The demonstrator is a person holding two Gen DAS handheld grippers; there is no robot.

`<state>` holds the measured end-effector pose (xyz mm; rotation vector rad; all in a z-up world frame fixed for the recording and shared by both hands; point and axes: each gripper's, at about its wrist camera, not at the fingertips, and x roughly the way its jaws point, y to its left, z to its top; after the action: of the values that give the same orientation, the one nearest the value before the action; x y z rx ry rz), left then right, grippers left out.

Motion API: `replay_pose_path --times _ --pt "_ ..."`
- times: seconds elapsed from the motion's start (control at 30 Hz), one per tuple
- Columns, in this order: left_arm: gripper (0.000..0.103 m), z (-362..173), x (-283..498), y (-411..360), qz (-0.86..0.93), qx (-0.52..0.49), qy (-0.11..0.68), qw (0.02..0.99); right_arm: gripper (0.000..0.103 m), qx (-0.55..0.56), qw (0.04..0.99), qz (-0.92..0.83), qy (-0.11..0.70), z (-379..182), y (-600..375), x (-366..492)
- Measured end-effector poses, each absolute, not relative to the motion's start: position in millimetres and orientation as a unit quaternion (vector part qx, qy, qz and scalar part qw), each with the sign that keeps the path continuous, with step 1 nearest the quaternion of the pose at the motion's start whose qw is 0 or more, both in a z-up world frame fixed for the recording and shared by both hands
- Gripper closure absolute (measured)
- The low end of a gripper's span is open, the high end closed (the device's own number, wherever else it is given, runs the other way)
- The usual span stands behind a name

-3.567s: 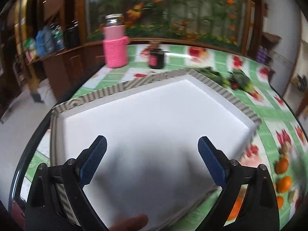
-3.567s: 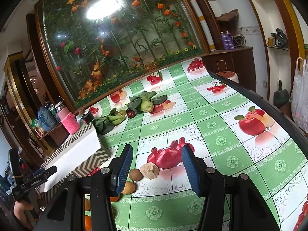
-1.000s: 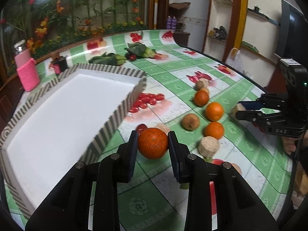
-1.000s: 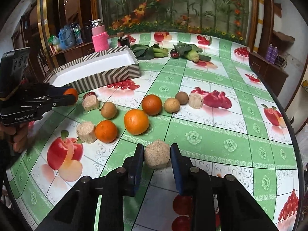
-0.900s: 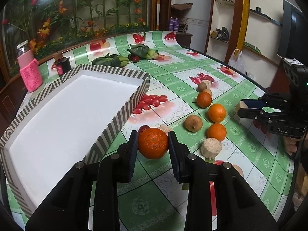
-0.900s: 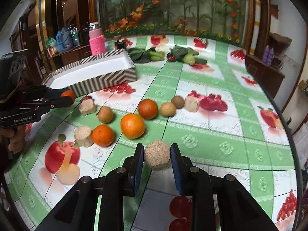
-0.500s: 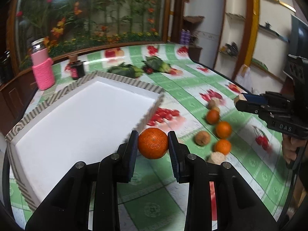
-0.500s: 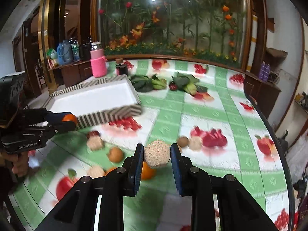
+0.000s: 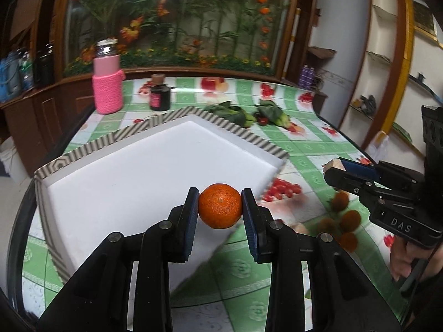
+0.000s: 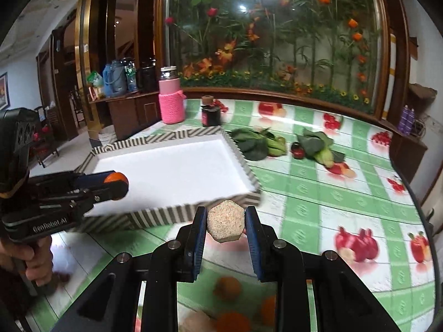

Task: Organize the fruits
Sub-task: 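Drop the mandarin into the tray with the left tool while the right tool drops the rice cake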

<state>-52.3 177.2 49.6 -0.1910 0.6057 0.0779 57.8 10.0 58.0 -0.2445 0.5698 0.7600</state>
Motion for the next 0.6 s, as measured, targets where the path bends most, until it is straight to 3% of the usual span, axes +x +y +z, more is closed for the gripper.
replay_pose_path --times 0.6 --pt "0.073 18.2 -43.3 226.9 0.198 -0.132 0.364 0.900 0.076 -0.074 0.851 0.414 0.314 38.6 92.0 77.3"
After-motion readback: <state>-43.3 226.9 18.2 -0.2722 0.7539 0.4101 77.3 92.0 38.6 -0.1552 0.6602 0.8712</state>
